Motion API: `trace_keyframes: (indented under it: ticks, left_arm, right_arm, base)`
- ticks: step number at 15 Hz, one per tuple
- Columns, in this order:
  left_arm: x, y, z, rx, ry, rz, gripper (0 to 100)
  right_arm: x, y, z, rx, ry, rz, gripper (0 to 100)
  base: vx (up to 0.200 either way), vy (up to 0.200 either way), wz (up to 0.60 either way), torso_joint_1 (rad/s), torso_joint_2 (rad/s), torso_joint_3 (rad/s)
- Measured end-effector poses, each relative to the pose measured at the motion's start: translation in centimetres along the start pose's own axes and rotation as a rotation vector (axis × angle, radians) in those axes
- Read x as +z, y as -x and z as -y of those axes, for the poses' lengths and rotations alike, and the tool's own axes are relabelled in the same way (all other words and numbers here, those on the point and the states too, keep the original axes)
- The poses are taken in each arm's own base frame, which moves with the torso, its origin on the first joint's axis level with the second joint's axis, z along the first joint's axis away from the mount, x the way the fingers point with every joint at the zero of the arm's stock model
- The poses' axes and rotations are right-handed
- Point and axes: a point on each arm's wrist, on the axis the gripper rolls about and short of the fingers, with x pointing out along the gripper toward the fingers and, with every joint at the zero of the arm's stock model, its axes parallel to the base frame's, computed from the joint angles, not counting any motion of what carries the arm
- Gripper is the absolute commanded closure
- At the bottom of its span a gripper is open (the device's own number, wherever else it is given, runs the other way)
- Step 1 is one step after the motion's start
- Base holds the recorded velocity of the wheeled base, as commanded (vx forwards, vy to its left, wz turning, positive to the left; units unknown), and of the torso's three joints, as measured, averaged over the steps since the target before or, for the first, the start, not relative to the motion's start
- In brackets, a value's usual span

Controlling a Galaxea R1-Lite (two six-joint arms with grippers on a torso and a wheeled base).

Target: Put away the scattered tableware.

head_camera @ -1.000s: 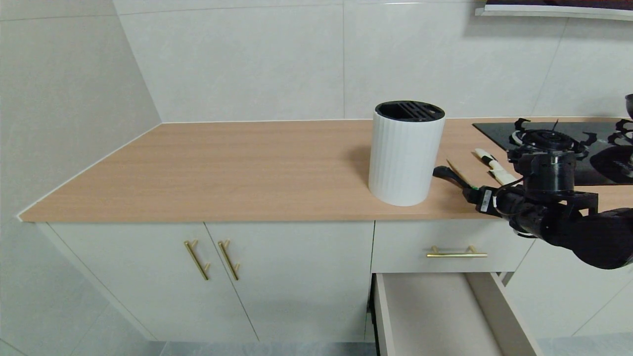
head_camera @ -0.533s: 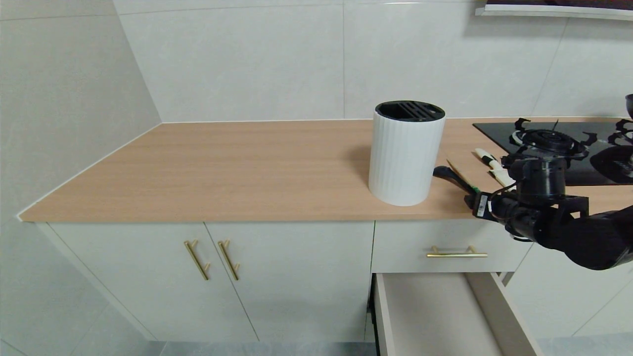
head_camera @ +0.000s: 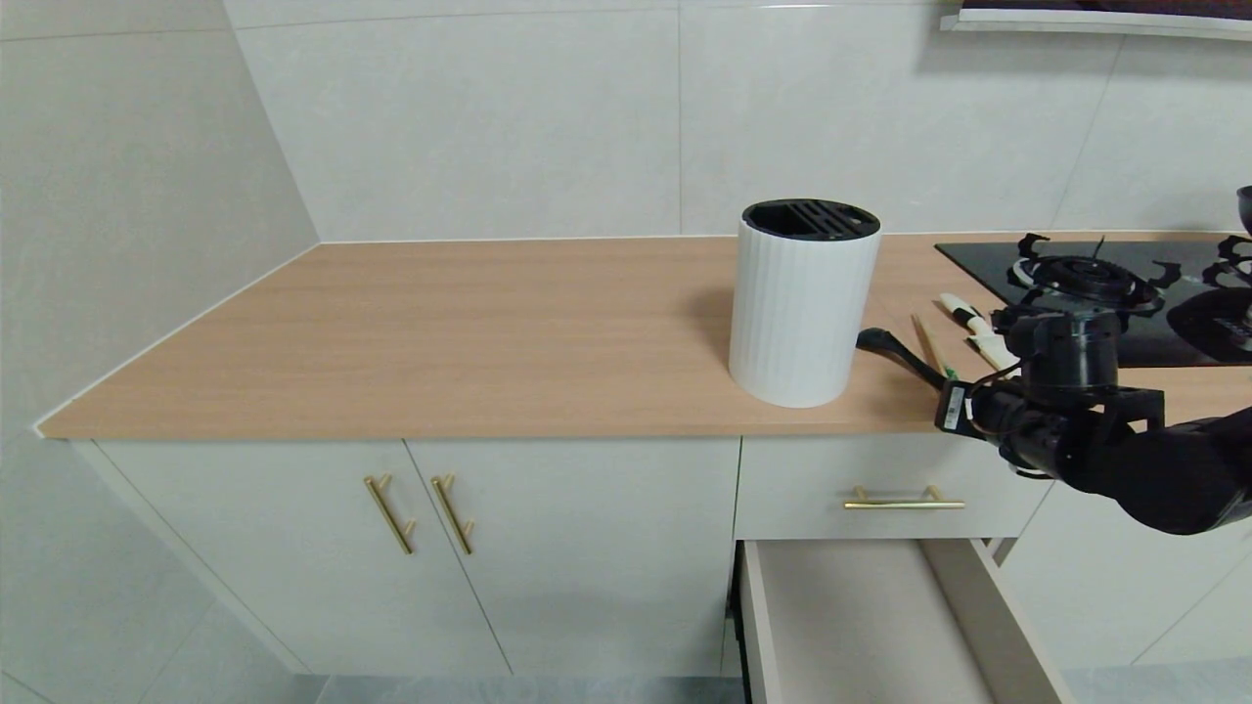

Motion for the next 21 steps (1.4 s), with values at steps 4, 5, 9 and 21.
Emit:
trace_keyframes:
  ticks: [4,5,9,21]
  left_arm:
    - [0.0,0.0,0.0,-0.001,0.0,0.0,0]
    - [0.0,0.0,0.0,0.0,0.0,0.0,0]
    - [0.0,0.0,0.0,0.0,0.0,0.0,0]
    - [0.0,0.0,0.0,0.0,0.0,0.0,0]
  right_arm:
    - [0.6,0.8,0.1,0.004,-0.006,0.016,100]
    - [0.6,1.2,0.2,0.006,-0.003,0.009,100]
    - [1.9,4.3,1.0,0.043,0.006,-0.033,100]
    - [5.1,14.7,3.5,0.329,0.048,0.017,100]
  base:
    - [0.0,0.0,0.0,0.0,0.0,0.0]
    - [0.0,0.0,0.0,0.0,0.0,0.0]
    - [0.0,0.0,0.0,0.0,0.0,0.0]
    - [0.0,0.0,0.0,0.0,0.0,0.0]
